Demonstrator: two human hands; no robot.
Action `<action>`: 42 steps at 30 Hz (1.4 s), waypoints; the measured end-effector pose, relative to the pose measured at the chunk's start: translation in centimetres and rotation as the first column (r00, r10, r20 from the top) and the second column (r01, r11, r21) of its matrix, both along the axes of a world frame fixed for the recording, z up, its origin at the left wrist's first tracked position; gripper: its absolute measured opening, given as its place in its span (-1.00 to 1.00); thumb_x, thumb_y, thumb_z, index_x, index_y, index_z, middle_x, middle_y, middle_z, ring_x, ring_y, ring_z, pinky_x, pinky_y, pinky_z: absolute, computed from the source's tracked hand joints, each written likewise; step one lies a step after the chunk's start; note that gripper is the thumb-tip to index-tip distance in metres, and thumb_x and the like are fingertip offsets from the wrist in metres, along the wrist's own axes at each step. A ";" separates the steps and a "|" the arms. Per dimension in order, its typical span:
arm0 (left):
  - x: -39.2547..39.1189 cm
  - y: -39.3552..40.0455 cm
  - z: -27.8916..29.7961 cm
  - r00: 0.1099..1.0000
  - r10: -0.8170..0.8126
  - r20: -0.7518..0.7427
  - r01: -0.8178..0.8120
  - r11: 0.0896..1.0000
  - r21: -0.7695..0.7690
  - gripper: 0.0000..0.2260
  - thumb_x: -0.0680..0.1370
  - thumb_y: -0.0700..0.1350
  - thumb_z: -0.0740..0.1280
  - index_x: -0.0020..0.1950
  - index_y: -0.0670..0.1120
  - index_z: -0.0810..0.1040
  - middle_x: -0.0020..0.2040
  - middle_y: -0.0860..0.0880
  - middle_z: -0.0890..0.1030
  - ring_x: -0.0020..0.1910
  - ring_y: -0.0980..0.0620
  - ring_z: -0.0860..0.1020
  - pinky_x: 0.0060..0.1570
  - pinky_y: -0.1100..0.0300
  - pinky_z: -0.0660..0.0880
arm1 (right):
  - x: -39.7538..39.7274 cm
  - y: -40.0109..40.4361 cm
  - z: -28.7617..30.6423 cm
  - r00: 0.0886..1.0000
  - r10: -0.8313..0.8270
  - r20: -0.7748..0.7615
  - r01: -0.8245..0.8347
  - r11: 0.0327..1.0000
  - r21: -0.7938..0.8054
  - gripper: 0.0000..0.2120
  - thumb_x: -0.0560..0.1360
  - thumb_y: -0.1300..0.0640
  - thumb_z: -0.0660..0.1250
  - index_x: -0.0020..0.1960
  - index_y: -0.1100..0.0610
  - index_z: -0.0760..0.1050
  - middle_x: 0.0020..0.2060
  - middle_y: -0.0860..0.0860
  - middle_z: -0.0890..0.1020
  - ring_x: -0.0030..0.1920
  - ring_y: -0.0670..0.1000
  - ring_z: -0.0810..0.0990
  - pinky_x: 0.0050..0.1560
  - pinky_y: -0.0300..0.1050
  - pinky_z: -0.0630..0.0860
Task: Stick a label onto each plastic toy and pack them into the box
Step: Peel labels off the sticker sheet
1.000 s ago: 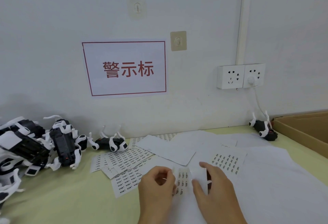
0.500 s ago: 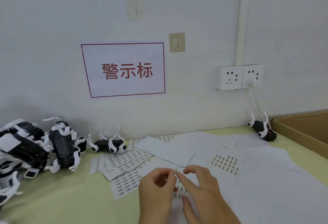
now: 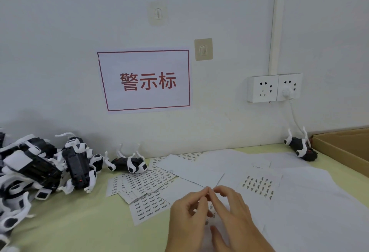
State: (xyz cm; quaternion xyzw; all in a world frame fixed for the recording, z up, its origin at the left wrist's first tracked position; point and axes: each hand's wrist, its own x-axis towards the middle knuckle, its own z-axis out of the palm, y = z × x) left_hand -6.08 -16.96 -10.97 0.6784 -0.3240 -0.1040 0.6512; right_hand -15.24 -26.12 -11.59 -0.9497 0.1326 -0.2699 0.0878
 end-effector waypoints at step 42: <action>20.0 12.5 10.3 0.494 0.002 0.869 -0.847 0.229 0.481 -0.79 0.59 -0.02 0.33 0.18 -0.04 0.43 0.24 -0.11 0.44 -0.04 -0.12 0.57 -0.20 0.08 0.53 | 0.9 -1.9 -1.4 0.960 -0.062 0.274 0.074 0.997 -0.037 -0.37 -0.24 0.41 0.62 -0.20 0.06 0.70 -0.30 -0.01 0.60 -0.40 0.01 0.60 -0.48 -0.36 0.45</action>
